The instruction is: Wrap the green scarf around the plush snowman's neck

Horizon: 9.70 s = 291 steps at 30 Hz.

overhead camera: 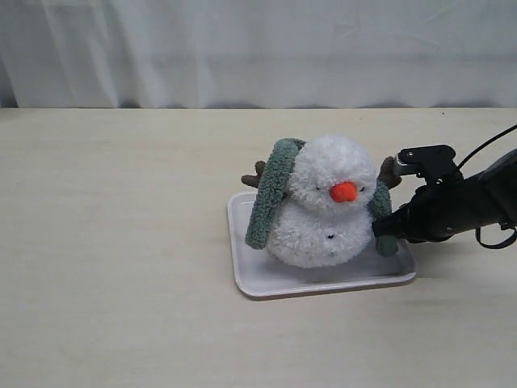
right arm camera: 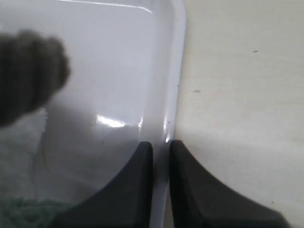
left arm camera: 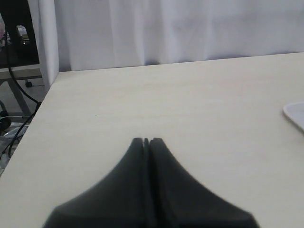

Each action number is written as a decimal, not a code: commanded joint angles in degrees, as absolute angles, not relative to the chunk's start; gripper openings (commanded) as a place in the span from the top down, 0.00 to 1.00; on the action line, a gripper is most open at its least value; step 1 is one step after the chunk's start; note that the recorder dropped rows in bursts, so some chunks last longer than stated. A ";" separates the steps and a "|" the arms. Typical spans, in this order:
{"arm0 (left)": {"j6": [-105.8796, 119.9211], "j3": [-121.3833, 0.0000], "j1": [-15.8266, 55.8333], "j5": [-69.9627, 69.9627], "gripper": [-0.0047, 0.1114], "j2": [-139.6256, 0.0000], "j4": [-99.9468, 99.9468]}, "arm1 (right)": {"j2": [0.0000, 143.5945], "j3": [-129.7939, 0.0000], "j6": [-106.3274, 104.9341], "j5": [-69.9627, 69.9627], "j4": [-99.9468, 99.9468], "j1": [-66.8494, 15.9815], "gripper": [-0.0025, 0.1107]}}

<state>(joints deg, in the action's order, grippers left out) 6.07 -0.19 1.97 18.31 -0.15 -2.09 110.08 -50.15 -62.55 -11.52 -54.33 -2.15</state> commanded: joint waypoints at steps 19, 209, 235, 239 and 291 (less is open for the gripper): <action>5.70 0.00 1.73 17.71 0.96 0.00 -2.18 | 107.72 -49.92 -52.56 -15.24 -53.14 -2.10 0.68; 5.70 0.00 1.73 17.71 0.96 0.00 -2.18 | 101.31 -84.78 -6.18 -36.72 -4.80 -23.44 0.94; 5.70 0.00 1.73 17.71 0.96 0.00 -2.18 | 107.48 -87.27 -4.34 -39.80 -0.61 -27.53 0.94; 5.70 0.00 1.73 17.71 0.96 0.00 -2.18 | 106.54 -87.27 -7.05 -44.07 -0.61 -27.53 0.94; 5.70 0.00 1.73 17.71 0.96 0.00 -2.18 | 110.19 -91.18 -9.38 -48.99 -3.61 -27.53 0.94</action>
